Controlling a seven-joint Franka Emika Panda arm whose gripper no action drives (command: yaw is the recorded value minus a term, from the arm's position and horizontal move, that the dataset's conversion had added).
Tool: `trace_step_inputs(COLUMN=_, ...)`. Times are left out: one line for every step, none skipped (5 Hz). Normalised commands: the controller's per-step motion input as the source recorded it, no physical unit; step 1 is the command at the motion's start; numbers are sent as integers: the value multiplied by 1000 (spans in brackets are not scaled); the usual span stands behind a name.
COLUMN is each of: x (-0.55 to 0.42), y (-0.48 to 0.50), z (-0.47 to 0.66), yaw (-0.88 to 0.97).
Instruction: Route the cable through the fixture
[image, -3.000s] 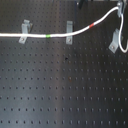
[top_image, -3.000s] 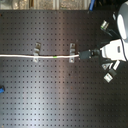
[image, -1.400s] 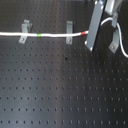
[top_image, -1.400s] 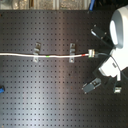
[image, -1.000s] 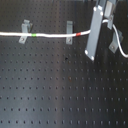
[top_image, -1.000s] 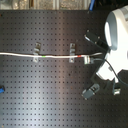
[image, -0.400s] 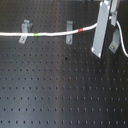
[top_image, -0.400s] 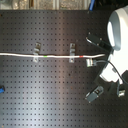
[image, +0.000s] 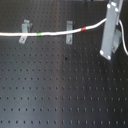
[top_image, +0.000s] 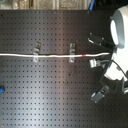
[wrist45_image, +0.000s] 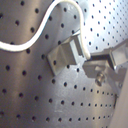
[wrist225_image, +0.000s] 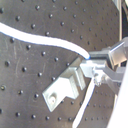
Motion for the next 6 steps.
trace_step_inputs(x=-141, y=-235, z=1, yaw=-409)
trace_step_inputs(x=-198, y=-270, z=3, yaw=-446)
trace_step_inputs(x=-228, y=-185, z=6, yaw=-349)
trace_step_inputs(x=-382, y=-144, z=-61, yaw=-94)
trace_step_inputs(x=-433, y=-137, z=-143, yaw=-9)
trace_step_inputs(x=-306, y=-59, z=-54, yaw=-106)
